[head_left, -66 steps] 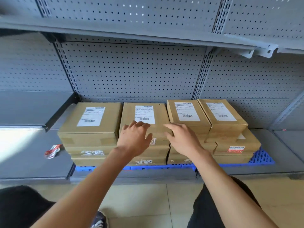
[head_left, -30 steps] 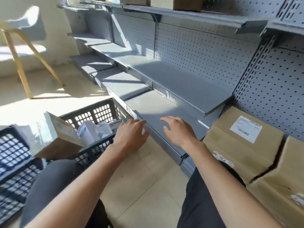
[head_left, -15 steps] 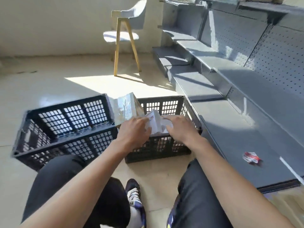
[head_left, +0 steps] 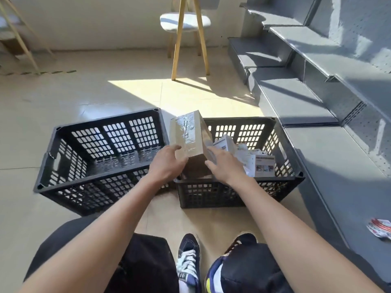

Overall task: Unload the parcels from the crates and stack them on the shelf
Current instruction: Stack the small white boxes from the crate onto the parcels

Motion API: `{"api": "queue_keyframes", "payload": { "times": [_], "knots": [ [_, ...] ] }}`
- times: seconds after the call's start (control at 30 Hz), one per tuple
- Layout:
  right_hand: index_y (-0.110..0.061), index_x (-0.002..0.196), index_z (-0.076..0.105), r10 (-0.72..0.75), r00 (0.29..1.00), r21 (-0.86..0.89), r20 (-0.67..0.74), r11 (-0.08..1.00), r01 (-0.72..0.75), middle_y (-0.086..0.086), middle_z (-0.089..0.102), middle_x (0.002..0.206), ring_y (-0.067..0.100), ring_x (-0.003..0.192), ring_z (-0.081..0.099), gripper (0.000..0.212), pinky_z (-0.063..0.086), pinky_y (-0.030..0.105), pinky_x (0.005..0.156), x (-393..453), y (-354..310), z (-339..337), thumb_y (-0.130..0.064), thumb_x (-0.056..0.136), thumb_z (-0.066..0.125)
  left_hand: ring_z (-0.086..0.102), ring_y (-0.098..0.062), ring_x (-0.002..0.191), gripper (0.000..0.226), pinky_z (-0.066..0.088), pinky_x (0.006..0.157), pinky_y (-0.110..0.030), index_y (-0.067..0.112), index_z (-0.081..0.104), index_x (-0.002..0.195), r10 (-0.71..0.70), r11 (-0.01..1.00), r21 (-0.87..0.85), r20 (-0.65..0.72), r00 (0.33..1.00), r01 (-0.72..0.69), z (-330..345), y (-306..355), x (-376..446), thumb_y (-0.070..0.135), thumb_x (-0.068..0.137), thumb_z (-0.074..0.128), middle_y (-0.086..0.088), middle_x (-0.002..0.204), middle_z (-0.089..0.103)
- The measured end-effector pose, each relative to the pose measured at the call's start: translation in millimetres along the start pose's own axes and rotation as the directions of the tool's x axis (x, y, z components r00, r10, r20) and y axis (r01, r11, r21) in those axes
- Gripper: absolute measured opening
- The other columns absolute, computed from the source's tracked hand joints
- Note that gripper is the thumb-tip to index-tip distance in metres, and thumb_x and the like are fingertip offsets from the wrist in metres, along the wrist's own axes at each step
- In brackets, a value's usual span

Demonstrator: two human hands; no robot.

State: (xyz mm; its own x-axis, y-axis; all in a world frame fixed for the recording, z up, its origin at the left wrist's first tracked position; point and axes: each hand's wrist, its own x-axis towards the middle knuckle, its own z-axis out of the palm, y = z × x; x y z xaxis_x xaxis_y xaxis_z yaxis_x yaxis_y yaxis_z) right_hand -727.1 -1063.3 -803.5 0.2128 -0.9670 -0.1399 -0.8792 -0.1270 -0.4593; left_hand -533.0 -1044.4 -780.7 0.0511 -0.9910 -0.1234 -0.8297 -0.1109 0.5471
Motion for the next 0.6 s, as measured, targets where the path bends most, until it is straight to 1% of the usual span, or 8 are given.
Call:
{"api": "queue_keyframes", "payload": {
  "times": [0.07,0.13,0.2,0.27,0.33,0.43,0.53,0.6],
  "knots": [
    [-0.028,0.151,0.037,-0.018,1.000,0.013,-0.012,1.000,0.018,0.003,0.048,0.149,0.029,0.133,0.048,0.051,0.047,0.048,0.099,7,1,16,-0.037,0.102,0.052,0.044,-0.023,0.141,0.060,0.035,0.118,-0.042,0.014,0.047,0.149,-0.044,0.998,-0.054,0.010,0.999,0.045,8,-6,13,0.037,0.095,0.062,-0.006,0.152,0.050],
    [-0.030,0.155,0.029,-0.014,1.000,0.029,-0.022,0.999,0.014,0.002,0.041,0.156,0.031,0.137,0.044,0.057,0.046,0.050,0.102,15,2,31,-0.041,0.103,0.050,0.041,-0.024,0.143,0.064,0.032,0.120,-0.042,0.014,0.043,0.152,-0.089,0.992,-0.093,0.025,0.996,0.091,15,-13,24,0.036,0.095,0.062,-0.008,0.155,0.046],
    [-0.036,0.158,0.015,0.012,0.999,0.103,-0.045,0.995,-0.007,0.002,0.033,0.161,0.031,0.142,0.040,0.067,0.044,0.053,0.107,24,0,41,-0.047,0.102,0.049,0.041,-0.025,0.144,0.066,0.031,0.120,-0.042,0.014,0.040,0.154,-0.120,0.984,-0.132,0.041,0.992,0.124,23,-18,32,0.036,0.095,0.062,-0.009,0.156,0.044],
    [-0.041,0.158,0.007,0.042,0.996,0.214,-0.081,0.977,-0.024,0.002,0.035,0.161,0.031,0.141,0.041,0.074,0.044,0.055,0.108,32,0,49,-0.052,0.099,0.050,0.041,-0.025,0.144,0.067,0.031,0.119,-0.041,0.015,0.038,0.156,-0.142,0.972,-0.178,0.069,0.987,0.153,29,-20,37,0.036,0.097,0.062,-0.008,0.158,0.043],
    [-0.039,0.159,0.011,0.084,0.994,0.297,-0.071,0.953,-0.059,0.003,0.043,0.156,0.029,0.139,0.044,0.072,0.044,0.054,0.108,39,-1,54,-0.053,0.099,0.050,0.037,-0.023,0.147,0.068,0.028,0.120,-0.040,0.015,0.036,0.157,-0.155,0.960,-0.220,0.091,0.984,0.172,34,-19,40,0.036,0.098,0.062,-0.005,0.160,0.038],
    [-0.035,0.157,0.026,0.133,0.990,0.427,-0.043,0.899,-0.102,0.004,0.052,0.148,0.027,0.134,0.048,0.064,0.045,0.048,0.108,45,-1,60,-0.049,0.100,0.051,0.036,-0.022,0.147,0.066,0.028,0.120,-0.041,0.016,0.038,0.156,-0.167,0.947,-0.262,0.092,0.982,0.185,38,-16,42,0.036,0.098,0.062,-0.003,0.161,0.038],
    [-0.033,0.153,0.040,0.177,0.983,0.534,-0.051,0.836,-0.123,-0.002,0.055,0.146,0.021,0.134,0.051,0.059,0.046,0.046,0.109,46,1,61,-0.045,0.098,0.058,0.042,-0.022,0.143,0.060,0.032,0.116,-0.041,0.018,0.044,0.152,-0.201,0.912,-0.348,0.084,0.976,0.217,36,-12,41,0.032,0.097,0.062,-0.002,0.157,0.044],
    [-0.031,0.151,0.044,0.203,0.977,0.572,-0.060,0.809,-0.133,-0.002,0.054,0.147,0.020,0.133,0.052,0.058,0.047,0.044,0.109,45,1,59,-0.042,0.097,0.061,0.049,-0.021,0.136,0.055,0.037,0.109,-0.035,0.019,0.048,0.149,-0.210,0.886,-0.404,0.089,0.974,0.228,34,-10,39,0.027,0.097,0.061,-0.004,0.152,0.050]
  ]
}}
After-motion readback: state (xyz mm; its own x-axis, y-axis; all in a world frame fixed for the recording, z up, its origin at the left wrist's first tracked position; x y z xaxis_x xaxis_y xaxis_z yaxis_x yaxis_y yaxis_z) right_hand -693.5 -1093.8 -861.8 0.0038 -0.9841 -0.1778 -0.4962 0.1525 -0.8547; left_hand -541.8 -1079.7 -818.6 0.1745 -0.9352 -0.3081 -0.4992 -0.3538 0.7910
